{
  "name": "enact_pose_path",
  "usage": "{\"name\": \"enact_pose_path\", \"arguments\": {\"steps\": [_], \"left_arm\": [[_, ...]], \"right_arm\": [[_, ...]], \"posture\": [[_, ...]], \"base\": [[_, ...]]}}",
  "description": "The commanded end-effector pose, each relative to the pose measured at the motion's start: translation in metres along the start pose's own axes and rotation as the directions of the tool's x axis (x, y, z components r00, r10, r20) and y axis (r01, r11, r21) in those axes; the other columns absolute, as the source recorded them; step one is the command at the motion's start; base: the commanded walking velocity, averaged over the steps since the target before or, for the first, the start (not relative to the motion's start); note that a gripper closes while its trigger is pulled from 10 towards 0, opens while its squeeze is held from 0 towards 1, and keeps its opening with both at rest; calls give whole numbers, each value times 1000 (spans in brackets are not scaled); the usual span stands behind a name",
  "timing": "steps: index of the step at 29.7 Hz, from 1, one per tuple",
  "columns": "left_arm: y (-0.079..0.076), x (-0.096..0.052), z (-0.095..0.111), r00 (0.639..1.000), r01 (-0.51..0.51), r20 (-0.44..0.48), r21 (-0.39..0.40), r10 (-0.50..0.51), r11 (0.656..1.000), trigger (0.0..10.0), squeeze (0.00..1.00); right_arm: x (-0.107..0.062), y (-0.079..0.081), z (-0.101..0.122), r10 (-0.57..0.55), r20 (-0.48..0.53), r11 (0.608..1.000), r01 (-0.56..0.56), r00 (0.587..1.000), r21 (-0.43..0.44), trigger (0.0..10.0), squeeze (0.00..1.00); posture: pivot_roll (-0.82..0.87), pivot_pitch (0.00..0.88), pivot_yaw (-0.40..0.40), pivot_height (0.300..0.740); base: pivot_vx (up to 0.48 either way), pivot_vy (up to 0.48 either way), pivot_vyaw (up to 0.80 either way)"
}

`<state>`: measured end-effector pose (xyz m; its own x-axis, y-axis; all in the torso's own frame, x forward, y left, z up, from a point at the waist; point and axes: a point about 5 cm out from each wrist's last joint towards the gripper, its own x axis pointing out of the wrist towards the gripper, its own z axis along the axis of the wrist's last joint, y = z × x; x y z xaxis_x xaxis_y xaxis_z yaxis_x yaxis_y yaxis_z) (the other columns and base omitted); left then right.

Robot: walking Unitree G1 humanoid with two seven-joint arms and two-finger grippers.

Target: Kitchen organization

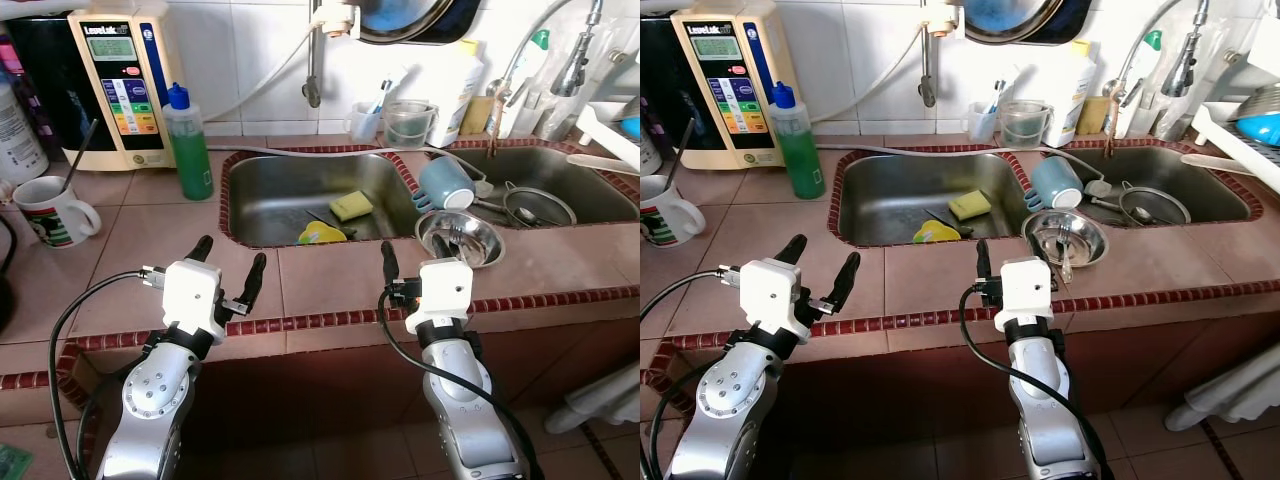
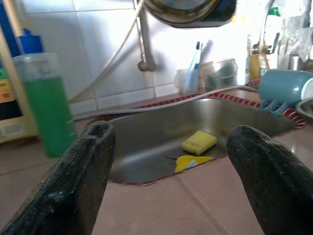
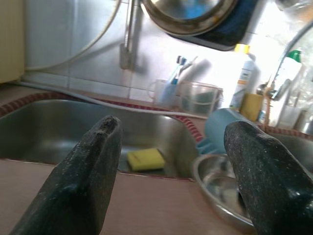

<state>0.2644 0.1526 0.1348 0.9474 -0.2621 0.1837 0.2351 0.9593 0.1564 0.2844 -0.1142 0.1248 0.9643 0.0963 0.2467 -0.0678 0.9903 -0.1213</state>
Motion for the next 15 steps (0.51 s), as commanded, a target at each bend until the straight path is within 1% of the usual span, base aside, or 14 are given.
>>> {"name": "enact_pose_path", "arguments": {"steps": [1,15], "left_arm": [[-4,2,5,1000,11,16,4,-11,1000,10000,0],[-5,0,5,1000,15,12,1,-15,1000,10000,0]], "right_arm": [[2,-4,4,-4,12,1000,4,1000,-7,10000,0],[-2,-3,3,9,2,1000,-9,1000,-5,10000,0]], "posture": [[-98,0,-32,740],[-91,0,-43,740]], "base": [[0,-401,0],[0,-460,0]]}}
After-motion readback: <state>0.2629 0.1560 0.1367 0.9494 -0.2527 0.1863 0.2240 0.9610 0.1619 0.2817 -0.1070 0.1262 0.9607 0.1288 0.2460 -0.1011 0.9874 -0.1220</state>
